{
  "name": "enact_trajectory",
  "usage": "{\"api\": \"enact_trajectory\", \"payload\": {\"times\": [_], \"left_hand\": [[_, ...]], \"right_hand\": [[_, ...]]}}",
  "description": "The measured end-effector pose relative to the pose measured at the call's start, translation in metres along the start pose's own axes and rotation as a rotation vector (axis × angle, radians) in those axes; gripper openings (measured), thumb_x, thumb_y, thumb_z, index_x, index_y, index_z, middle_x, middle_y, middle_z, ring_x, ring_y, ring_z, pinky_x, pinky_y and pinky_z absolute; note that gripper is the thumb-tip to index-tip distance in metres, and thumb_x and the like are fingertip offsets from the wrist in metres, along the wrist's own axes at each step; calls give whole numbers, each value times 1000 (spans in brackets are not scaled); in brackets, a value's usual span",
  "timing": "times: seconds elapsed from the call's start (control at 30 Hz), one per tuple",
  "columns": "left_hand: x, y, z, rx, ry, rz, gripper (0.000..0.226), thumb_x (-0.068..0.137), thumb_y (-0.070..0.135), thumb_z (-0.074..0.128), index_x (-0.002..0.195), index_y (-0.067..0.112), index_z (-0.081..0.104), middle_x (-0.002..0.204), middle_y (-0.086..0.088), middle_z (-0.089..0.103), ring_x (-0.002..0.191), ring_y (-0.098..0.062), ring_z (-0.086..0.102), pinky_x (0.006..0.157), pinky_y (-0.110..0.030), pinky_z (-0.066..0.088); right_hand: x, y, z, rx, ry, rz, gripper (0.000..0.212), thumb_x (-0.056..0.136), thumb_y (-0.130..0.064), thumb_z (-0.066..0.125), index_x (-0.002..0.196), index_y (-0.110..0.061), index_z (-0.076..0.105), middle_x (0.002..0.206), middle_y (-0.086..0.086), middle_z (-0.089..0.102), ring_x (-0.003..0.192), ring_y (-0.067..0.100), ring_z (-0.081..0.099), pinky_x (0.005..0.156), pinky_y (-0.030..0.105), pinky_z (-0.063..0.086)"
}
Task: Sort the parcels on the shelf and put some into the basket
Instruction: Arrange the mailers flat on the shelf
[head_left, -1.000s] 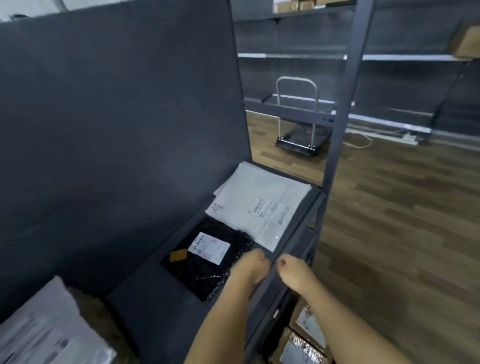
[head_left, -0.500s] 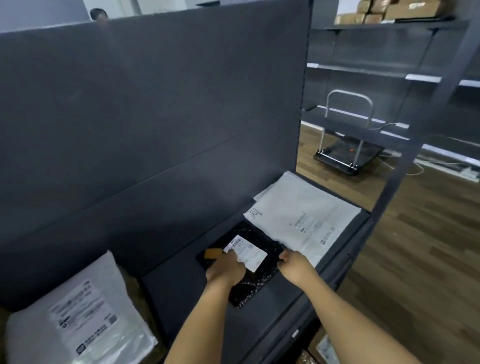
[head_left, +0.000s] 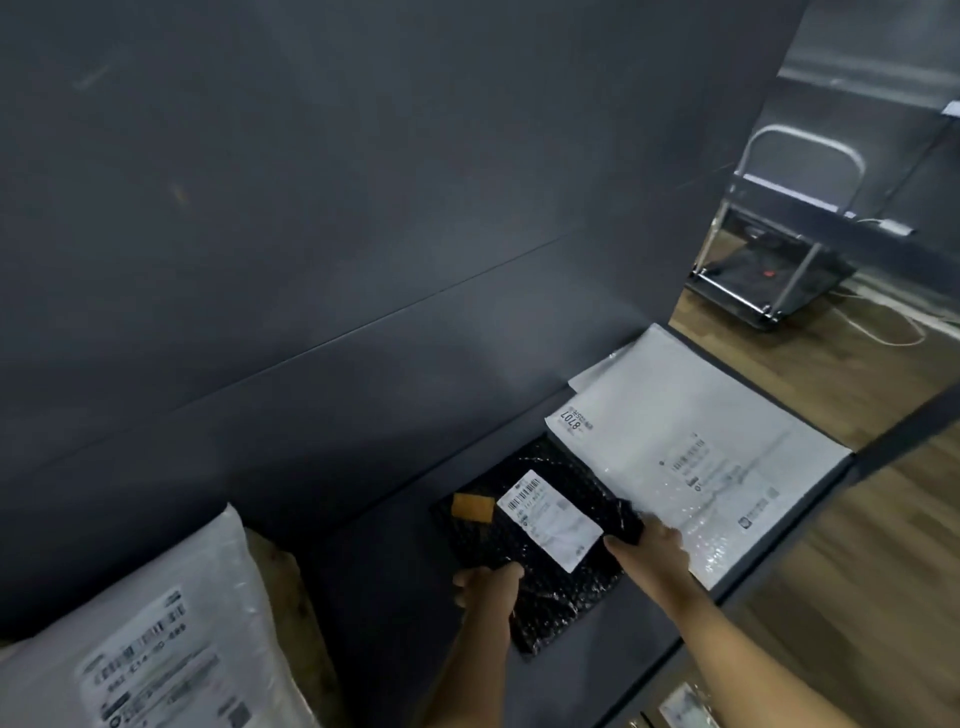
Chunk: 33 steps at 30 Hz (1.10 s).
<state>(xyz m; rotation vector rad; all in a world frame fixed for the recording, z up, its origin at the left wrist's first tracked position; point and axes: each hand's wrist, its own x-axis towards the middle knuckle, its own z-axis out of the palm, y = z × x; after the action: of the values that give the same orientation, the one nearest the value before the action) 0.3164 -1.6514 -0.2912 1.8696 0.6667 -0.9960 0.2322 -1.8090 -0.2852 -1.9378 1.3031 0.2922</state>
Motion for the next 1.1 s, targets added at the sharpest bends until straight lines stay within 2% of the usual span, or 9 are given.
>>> {"api": "enact_trajectory", "payload": {"times": [0.13,0.23,0.33,0.5,0.63,0.7,0.87,1.0,1.1], "left_hand": [[11,2,-23,-179,10,68,49,87,-3,56,135,-6,44,131,-28,51,114,-41,54,93,-44,47],[3,10,-41,-277,20,176,44,84,-5,55,127,-1,54,115,-25,60,92,-33,56,75,-35,44],[-15,21,-53,-320,-20,307,35,82,-6,53,115,4,59,91,-16,63,79,-28,56,64,-28,41],[-52,29,-73,-478,-53,477,33,82,-14,44,100,11,58,75,-11,60,64,-24,54,54,-24,42],[-83,18,-80,-612,-159,659,46,81,-19,38,102,14,63,84,-6,71,78,-23,63,70,-34,48],[-100,10,-80,-614,-189,731,49,80,-18,38,103,16,65,91,-3,74,85,-21,66,74,-35,51],[-138,1,-86,-579,-198,763,47,80,-14,41,99,22,66,90,2,76,89,-20,67,71,-33,51],[-163,-7,-98,-474,-125,794,36,86,-3,49,103,26,62,98,1,71,94,-21,65,71,-33,52],[-175,-11,-109,-408,-29,853,29,91,3,51,104,29,52,101,5,64,91,-14,61,67,-26,49]], "right_hand": [[1,7,0,107,-131,52,62,88,-41,57,138,-7,42,137,19,44,125,37,44,106,42,36],[-7,13,-2,292,-186,15,57,86,-26,61,139,-14,44,130,11,55,122,33,50,104,41,40],[-22,8,-12,549,-223,-79,36,87,-7,59,121,-16,53,107,7,65,101,25,61,89,37,46],[-55,-5,-47,652,-244,-361,32,81,7,63,104,-15,57,103,11,68,98,27,63,93,46,48],[-79,-2,-71,663,-234,-522,40,79,11,65,101,-22,62,97,-2,72,88,10,68,76,23,55],[-90,4,-81,626,-240,-579,41,80,7,67,103,-27,62,98,-9,73,91,6,68,75,19,53],[-105,8,-98,602,-189,-646,43,83,0,67,102,-37,60,104,-16,69,103,6,62,89,31,50],[-113,6,-101,578,-221,-693,49,83,-2,68,120,-32,56,118,-9,65,113,11,58,101,40,45],[-115,-3,-94,583,-264,-684,49,83,-1,67,121,-29,55,117,-4,66,110,17,61,102,45,45]]}}
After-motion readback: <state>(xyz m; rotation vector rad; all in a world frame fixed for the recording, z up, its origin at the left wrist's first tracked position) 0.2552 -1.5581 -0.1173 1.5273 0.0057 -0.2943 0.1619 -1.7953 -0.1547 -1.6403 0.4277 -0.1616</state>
